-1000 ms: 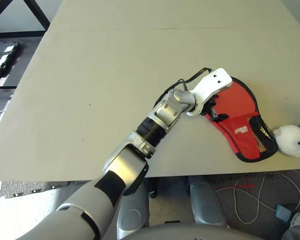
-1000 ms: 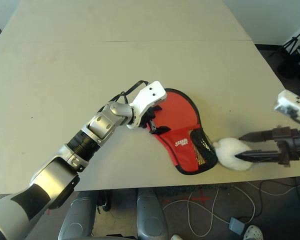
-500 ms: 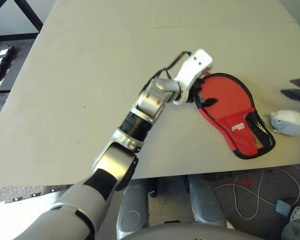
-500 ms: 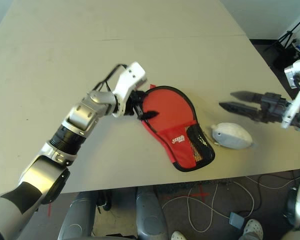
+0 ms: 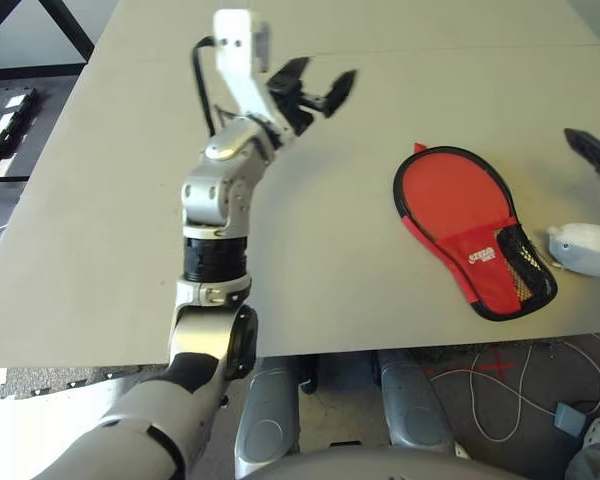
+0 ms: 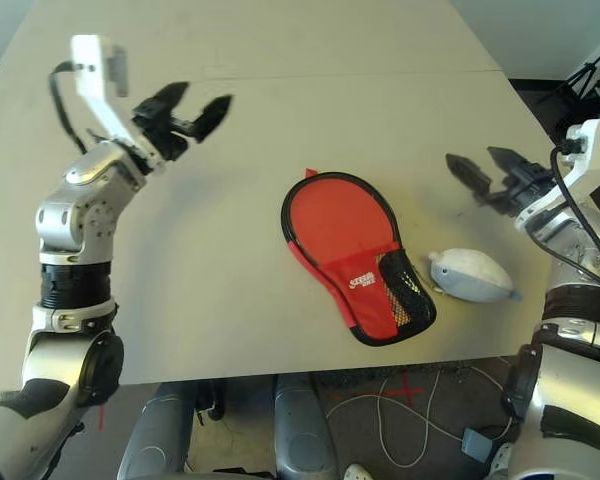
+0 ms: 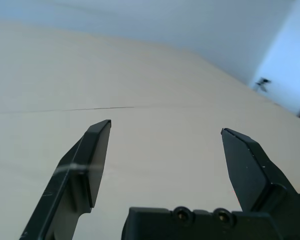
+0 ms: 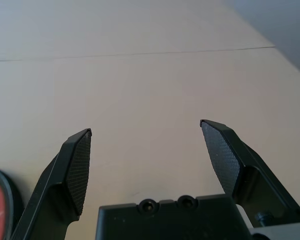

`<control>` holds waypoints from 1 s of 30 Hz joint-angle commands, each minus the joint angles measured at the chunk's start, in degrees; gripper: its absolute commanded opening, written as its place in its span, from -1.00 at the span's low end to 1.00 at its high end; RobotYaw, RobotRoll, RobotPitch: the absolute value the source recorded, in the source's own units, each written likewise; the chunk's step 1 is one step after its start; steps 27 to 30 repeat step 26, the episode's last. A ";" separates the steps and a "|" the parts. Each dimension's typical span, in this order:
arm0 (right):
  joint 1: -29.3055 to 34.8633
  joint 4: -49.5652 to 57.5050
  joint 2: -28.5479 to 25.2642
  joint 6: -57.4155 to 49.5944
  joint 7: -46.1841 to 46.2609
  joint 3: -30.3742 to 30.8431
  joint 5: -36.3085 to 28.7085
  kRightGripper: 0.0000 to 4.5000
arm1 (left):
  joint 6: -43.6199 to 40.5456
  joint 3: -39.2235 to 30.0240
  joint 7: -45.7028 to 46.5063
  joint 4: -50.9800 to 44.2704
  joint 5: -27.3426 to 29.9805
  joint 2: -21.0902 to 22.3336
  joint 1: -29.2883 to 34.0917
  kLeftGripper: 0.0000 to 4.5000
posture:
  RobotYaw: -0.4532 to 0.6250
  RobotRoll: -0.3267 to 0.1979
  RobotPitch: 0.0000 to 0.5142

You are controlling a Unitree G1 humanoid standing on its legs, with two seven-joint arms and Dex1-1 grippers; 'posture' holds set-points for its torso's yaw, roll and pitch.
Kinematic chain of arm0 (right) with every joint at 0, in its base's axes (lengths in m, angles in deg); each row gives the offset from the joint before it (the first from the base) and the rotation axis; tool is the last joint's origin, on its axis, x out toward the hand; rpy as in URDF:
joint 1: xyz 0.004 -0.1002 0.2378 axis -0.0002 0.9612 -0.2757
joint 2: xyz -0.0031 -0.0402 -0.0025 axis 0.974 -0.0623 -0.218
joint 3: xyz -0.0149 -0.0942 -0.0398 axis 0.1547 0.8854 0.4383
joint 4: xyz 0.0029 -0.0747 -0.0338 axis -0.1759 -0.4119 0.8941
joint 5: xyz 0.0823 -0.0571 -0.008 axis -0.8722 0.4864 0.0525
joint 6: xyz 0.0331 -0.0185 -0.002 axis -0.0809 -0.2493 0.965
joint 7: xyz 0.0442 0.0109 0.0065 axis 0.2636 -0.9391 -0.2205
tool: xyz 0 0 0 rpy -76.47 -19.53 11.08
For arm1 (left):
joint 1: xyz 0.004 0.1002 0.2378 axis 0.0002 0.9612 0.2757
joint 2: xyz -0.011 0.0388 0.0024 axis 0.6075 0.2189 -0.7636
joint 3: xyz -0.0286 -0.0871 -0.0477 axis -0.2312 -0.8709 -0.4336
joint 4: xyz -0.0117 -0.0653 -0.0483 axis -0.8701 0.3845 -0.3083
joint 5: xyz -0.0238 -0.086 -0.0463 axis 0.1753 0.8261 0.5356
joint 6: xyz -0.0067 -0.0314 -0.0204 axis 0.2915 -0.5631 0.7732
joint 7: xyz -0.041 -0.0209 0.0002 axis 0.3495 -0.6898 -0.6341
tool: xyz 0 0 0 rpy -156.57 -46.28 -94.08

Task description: Store the ping-pong paddle in its case and zip it.

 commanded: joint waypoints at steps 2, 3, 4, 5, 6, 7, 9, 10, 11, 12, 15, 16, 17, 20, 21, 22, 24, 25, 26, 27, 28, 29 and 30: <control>-0.29 -3.96 0.54 5.09 4.89 -2.28 1.24 0.99 | 6.04 -2.82 3.78 1.63 -1.09 2.60 5.18 1.00 | -0.43 0.25 0.00; -0.32 -4.58 0.61 5.91 5.61 -2.41 1.46 0.99 | 7.32 -3.20 4.47 2.06 -1.30 3.28 6.14 1.00 | -0.43 0.25 0.00; -0.41 -5.06 0.67 6.52 6.05 -2.41 1.64 0.99 | 8.26 -3.34 5.02 2.49 -1.30 3.75 6.67 1.00 | -0.43 0.25 0.00; -0.28 -5.68 0.86 7.28 6.79 -2.60 1.74 0.99 | 9.45 -3.83 5.29 3.52 -1.53 4.84 7.94 1.00 | -0.42 0.25 0.00; -0.15 -6.20 1.03 8.07 7.45 -2.71 1.91 0.99 | 10.65 -4.21 5.61 4.50 -1.91 5.78 8.98 1.00 | -0.41 0.25 0.00; -0.03 -6.71 1.26 9.34 8.20 -3.17 1.78 0.99 | 12.03 -4.41 5.55 5.60 -2.22 6.79 10.08 1.00 | -0.41 0.25 0.00; -0.31 -7.75 1.41 10.26 9.32 -3.41 1.96 0.99 | 13.94 -4.54 5.58 8.02 -2.39 8.27 11.33 1.00 | -0.40 0.25 0.00; -0.54 -8.38 1.45 10.13 9.68 -3.41 2.07 0.99 | 15.08 -4.53 5.64 9.42 -2.47 8.98 11.71 1.00 | -0.39 0.25 -0.01; -0.72 -8.93 1.50 10.03 10.02 -3.41 2.16 0.99 | 16.46 -4.62 5.45 10.89 -2.55 9.76 12.16 1.00 | -0.39 0.25 0.00; -0.85 -9.33 1.59 10.13 10.35 -3.38 2.25 0.99 | 17.73 -4.80 5.33 12.18 -2.47 10.34 12.39 1.00 | -0.39 0.25 0.00; -1.13 -9.89 1.73 10.27 11.12 -3.36 2.36 0.99 | 19.67 -5.00 5.40 14.80 -2.03 11.51 12.53 1.00 | -0.39 0.25 0.01; -1.16 -10.06 1.83 10.32 11.35 -3.35 2.37 0.99 | 20.10 -4.96 5.28 15.58 -1.93 11.91 12.50 1.00 | -0.40 0.25 0.02; -1.17 -10.24 1.93 10.40 11.52 -3.33 2.39 0.99 | 20.70 -4.80 5.20 16.24 -2.08 12.35 12.48 1.00 | -0.40 0.25 0.02; -1.13 -10.59 2.11 10.72 12.10 -3.38 2.43 0.99 | 21.83 -4.49 5.22 17.59 -2.05 12.95 12.49 1.00 | -0.40 0.25 0.01; -1.07 -10.64 2.16 10.77 12.19 -3.41 2.41 0.99 | 22.04 -4.39 5.25 17.83 -1.94 12.98 12.52 1.00 | -0.40 0.25 0.01; -0.98 -10.66 2.25 10.82 12.23 -3.42 2.39 0.99 | 22.20 -4.27 5.23 18.00 -1.89 13.04 12.57 1.00 | -0.40 0.25 0.01; -0.80 -10.66 2.48 10.89 12.27 -3.39 2.39 0.99 | 22.40 -4.13 5.24 18.26 -1.84 13.11 12.64 1.00 | -0.41 0.25 0.01; -0.75 -10.64 2.59 10.87 12.26 -3.39 2.37 0.99 | 22.46 -4.05 5.20 18.41 -1.84 13.16 12.64 1.00 | -0.40 0.25 0.01; -0.73 -10.62 2.69 10.83 12.29 -3.40 2.35 0.99 | 22.59 -4.02 5.12 18.66 -1.83 13.23 12.63 1.00 | -0.41 0.25 0.01; -0.73 -10.62 2.69 10.83 12.29 -3.40 2.35 0.99 | 22.59 -4.02 5.12 18.66 -1.83 13.23 12.63 1.00 | -0.41 0.25 0.01; -0.73 -10.62 2.69 10.83 12.29 -3.40 2.35 0.99 | 22.59 -4.02 5.12 18.66 -1.83 13.23 12.63 1.00 | -0.41 0.25 0.01; -0.73 -10.62 2.69 10.83 12.29 -3.40 2.35 0.99 | 22.59 -4.02 5.12 18.66 -1.83 13.23 12.63 1.00 | -0.41 0.25 0.01; -0.73 -10.62 2.69 10.83 12.29 -3.40 2.35 0.99 | 22.59 -4.02 5.12 18.66 -1.83 13.23 12.63 1.00 | -0.41 0.25 0.01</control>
